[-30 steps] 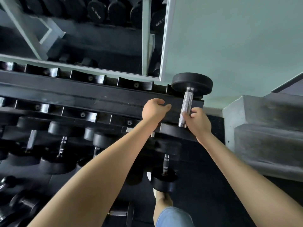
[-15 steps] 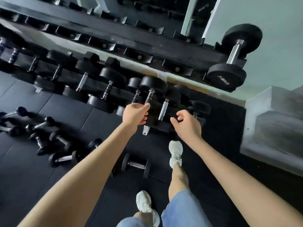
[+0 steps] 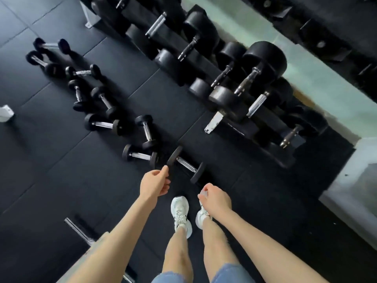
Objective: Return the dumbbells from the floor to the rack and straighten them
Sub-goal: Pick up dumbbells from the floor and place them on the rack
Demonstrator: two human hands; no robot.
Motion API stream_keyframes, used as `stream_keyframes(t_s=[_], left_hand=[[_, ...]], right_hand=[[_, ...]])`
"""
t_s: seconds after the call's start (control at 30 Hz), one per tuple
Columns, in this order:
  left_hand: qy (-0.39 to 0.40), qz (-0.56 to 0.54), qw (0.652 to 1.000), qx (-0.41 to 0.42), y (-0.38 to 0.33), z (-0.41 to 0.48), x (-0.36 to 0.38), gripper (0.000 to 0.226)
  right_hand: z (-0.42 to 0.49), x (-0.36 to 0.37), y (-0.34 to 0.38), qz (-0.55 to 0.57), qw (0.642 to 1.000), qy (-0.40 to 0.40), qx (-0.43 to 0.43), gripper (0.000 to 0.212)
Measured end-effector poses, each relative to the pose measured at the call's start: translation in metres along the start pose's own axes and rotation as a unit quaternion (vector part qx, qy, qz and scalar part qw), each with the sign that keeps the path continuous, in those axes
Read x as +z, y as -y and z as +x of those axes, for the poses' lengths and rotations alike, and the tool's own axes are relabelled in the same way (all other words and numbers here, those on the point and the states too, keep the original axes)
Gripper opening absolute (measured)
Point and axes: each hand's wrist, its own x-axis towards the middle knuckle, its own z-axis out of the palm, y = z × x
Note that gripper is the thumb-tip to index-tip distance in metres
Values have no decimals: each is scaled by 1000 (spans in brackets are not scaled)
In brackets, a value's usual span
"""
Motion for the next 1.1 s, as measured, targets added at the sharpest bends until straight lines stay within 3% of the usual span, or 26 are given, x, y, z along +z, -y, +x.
stream_keyframes(t_s=[0.37,0.53,0.77,0.93,1.1], left_hand=[[-19,-97,987,-124,109,176,75,35],[2,-213,957,-198,133,265,115,33],[-38,-189,963,-187,188,388,171,34],[-20,-167,975,-146,217,447,197,55],[15,-294,943,-156,217,488,209,36]], right_hand=[[184,77,-55,-111,991,60,-41,36],[275,117,-70,-128,989,64,-38,48],[387,179,-66,-161,984,35,-68,60],[456,217,-63,-200,974,79,-68,68],[498,239,-68,-132,978,162,-20,59]])
